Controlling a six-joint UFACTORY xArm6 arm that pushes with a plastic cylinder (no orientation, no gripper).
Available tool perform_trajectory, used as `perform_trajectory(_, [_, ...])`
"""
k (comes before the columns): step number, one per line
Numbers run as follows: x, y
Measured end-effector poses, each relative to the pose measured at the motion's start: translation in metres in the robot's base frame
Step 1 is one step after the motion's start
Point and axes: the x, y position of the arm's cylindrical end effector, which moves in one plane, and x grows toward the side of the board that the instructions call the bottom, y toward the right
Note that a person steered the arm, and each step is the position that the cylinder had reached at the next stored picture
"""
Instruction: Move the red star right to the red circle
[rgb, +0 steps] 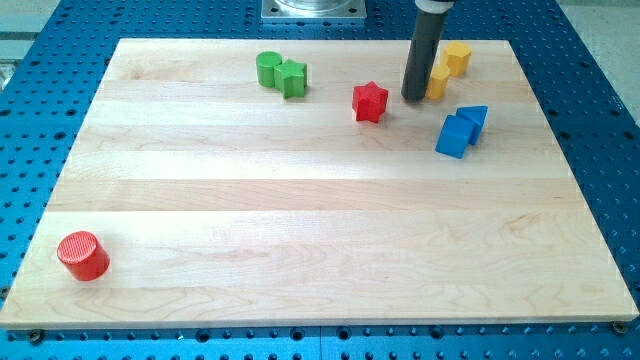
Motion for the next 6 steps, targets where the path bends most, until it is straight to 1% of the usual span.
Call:
perform_trajectory(1, [0.018, -0.034])
perform_trajectory(2, [0.041, -0.096])
perform_trajectory(3, [0.072, -0.151])
perform_trajectory(5, [0.152, -0.196])
perform_trajectory(6, [0.191, -0.205])
